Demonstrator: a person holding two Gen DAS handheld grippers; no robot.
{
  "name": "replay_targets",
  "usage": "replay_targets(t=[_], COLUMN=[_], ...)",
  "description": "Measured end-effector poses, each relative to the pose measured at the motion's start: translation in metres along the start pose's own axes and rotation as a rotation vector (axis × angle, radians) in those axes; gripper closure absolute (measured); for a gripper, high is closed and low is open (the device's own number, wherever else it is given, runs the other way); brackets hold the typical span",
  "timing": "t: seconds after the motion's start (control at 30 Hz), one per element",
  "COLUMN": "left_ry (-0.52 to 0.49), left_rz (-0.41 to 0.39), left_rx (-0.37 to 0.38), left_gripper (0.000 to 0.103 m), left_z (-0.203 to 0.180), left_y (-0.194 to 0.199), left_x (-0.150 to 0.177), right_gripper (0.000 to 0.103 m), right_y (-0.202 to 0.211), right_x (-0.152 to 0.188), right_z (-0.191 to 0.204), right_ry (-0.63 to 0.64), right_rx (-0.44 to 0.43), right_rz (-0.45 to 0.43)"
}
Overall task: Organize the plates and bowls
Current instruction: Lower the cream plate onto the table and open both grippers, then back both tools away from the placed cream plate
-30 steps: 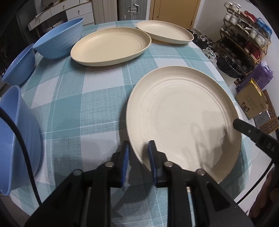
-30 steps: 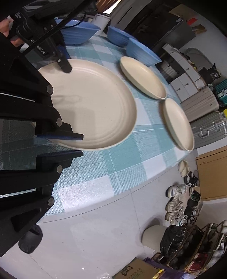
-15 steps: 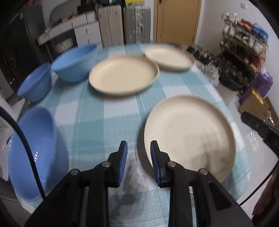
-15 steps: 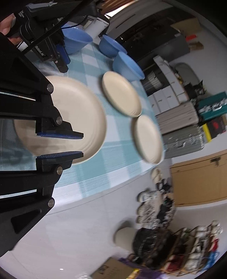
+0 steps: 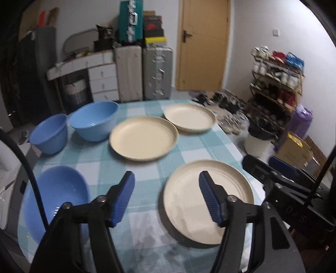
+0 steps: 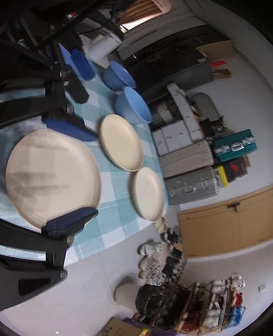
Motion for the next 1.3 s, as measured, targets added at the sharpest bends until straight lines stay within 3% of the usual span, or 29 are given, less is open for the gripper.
replay_targets(t=[0.1,0.2,0.37,0.47,0.63,0.87,1.17,1.3], left_ry=[0.043,0.079,0.1,0.085,0.062,0.117,0.071,0.086], left_rz=[-0.037,-0.08,-0.131,-0.139,-0.148,-0.093,-0.057,0.053], left_rx=[-0.014,-0.022,-0.058,-0.097,-0.168,-0.082,-0.034,-0.062], left_gripper=[0.016,0.004,0.002,0.0,0.0,0.0,0.0,0.0], left_z=[0.012,0.023,0.027,0.025,0.027,0.038,0.018,0.023], left_y=[0.008,0.014,0.02,0.019,0.022,0.001,-0.043,-0.083], left_x=[-0.002,-0.004,-0.005,-0.005,-0.006,-0.018,-0.055,-0.063], right_gripper=[0.017,0.009,0.0,0.001,0.001,0.001,0.001,0.001], right_y=[0.007,0.01,0.017,0.025,0.026,0.015,0.0,-0.025], right_x=[-0.002,-0.003,-0.001,-0.002,-0.007,-0.023,-0.055,-0.069], right_z=[-0.003,-0.005,0.001,-0.001,0.0,-0.002,-0.009,-0.012], right_ry=[-0.049,-0.048,0.018,0.006,-0.005,-0.008,0.035,0.06], right_rx=[-0.019,-0.019,-0.01,-0.074,-0.055,-0.026,0.049,0.092], right_rz=[-0.035,-0.074,-0.123,-0.146,-0.135,-0.097,-0.118,-0.078])
Point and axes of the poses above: each gripper's, at about its wrist camera, not at the fingertips, and y roughly against the way its jaws point, z to its left, x to its underside, the point moved 1 cm from there along -y, roughly the way its jaws point, and after that the axes turned 12 degrees about -y, right-handed, at the moved point
